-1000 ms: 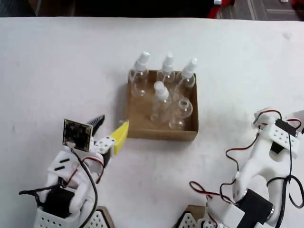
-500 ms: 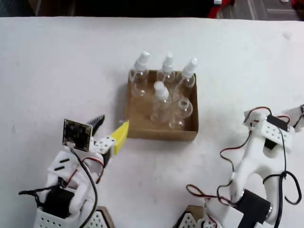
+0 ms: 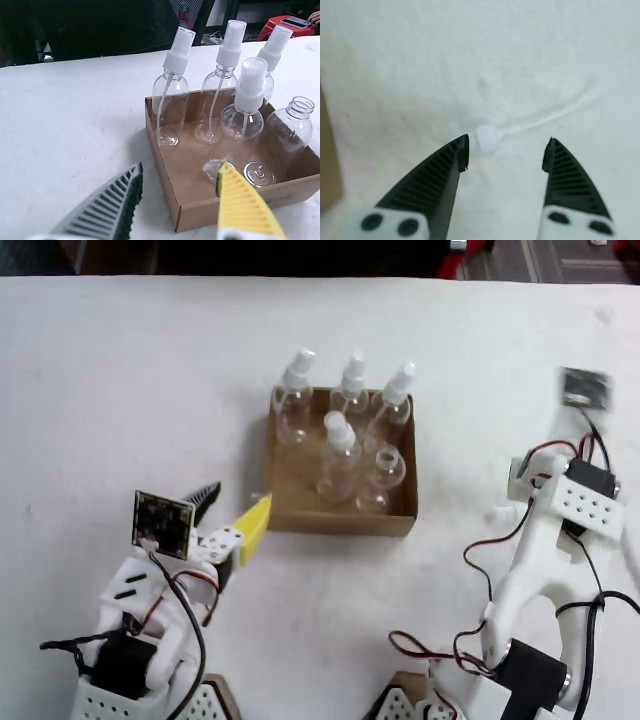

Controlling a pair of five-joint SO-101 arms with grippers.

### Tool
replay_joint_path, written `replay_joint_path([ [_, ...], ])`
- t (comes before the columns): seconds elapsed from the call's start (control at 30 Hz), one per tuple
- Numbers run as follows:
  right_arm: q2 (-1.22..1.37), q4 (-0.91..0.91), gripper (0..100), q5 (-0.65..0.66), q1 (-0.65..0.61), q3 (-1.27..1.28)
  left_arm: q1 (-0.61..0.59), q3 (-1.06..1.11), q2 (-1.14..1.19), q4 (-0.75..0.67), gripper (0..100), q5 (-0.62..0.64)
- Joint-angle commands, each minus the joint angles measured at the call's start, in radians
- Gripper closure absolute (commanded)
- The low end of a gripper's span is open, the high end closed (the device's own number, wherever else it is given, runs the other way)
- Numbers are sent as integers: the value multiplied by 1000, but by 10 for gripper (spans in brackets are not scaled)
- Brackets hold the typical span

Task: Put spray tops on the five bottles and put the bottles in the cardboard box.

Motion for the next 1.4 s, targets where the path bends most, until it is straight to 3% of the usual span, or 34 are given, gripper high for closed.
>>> replay_joint_path([
  [0.0, -33, 42, 796, 724, -13, -68, -2, -5, -10, -26, 775, 3],
  [0.07, -31, 61, 796, 852, -35, -48, -2, -5, -10, -26, 775, 3],
  [0.2, -31, 116, 792, 1227, -82, 58, -2, -5, -10, -26, 775, 3],
  [0.27, -31, 128, 793, 1332, -88, 87, -2, -5, -10, -26, 775, 3],
  [0.5, -30, 113, 793, 1422, -64, 81, -2, -5, -10, -26, 775, 3],
  [0.77, 170, 76, 793, 1419, -16, -44, -2, -3, -10, -26, 775, 3],
  [1.03, 366, 182, 793, 1415, -7, -224, -1, 6, -10, -44, 775, 3],
  [1.37, 506, 77, 794, 1416, -7, -242, -1, 6, -10, -44, 775, 3],
])
